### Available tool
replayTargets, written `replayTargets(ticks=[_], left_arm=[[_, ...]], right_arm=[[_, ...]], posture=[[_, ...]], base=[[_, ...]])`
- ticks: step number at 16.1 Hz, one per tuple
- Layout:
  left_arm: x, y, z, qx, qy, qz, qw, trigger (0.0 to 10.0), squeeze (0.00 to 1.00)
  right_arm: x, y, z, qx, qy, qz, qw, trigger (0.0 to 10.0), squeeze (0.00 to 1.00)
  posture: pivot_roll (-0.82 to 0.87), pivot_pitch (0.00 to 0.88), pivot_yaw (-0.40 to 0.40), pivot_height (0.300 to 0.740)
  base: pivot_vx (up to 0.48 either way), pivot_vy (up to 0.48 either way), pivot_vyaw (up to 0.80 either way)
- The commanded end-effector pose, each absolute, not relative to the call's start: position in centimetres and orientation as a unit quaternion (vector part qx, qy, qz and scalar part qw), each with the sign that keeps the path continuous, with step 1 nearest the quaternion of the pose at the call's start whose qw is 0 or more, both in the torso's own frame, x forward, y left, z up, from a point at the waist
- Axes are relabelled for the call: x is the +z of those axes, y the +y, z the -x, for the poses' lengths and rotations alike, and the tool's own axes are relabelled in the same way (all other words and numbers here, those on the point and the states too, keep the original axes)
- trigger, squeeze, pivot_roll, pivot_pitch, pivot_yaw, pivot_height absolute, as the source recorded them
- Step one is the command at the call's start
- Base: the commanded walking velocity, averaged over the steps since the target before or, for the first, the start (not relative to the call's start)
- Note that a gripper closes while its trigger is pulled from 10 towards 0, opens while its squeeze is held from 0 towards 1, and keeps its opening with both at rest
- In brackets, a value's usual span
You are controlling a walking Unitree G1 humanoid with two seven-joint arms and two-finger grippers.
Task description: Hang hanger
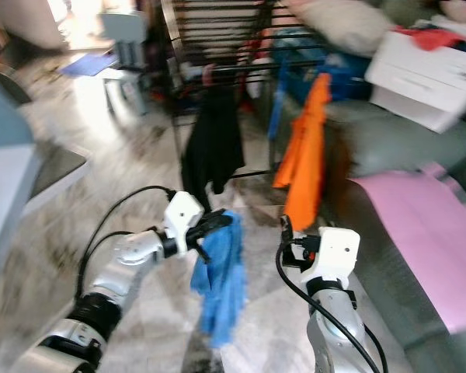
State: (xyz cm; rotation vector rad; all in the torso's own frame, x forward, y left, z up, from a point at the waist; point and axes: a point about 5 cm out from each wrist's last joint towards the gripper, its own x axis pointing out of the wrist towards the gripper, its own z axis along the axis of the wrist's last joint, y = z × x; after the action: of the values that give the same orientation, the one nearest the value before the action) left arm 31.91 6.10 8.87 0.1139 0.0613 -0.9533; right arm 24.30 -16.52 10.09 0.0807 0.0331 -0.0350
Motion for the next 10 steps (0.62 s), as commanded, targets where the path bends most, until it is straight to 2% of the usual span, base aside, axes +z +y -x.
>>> replayTargets(ticks=[1, 4, 10], left_arm=[[9.09, 6.55, -32.05, -0.447, 0.02, -0.049, 0.893, 10.0, 0.0], [8.97, 6.55, -32.09, -0.432, 0.018, -0.035, 0.901, 10.0, 0.0], [8.88, 5.97, -31.87, -0.44, 0.018, -0.03, 0.897, 10.0, 0.0]], right_arm=[[10.19, -16.39, -24.38, -0.015, 0.013, -0.037, 0.999, 10.0, 0.0], [10.17, -16.43, -24.48, -0.017, 0.014, -0.037, 0.999, 10.0, 0.0], [10.02, -16.7, -24.55, -0.029, 0.017, -0.041, 0.999, 10.0, 0.0]], posture=[[0.04, 0.0, -0.049, 0.74], [0.04, 0.0, -0.05, 0.74], [0.03, 0.0, -0.047, 0.74]], base=[[0.382, 0.0, 0.76], [0.391, 0.0, 0.49], [0.416, 0.0, 0.0]])
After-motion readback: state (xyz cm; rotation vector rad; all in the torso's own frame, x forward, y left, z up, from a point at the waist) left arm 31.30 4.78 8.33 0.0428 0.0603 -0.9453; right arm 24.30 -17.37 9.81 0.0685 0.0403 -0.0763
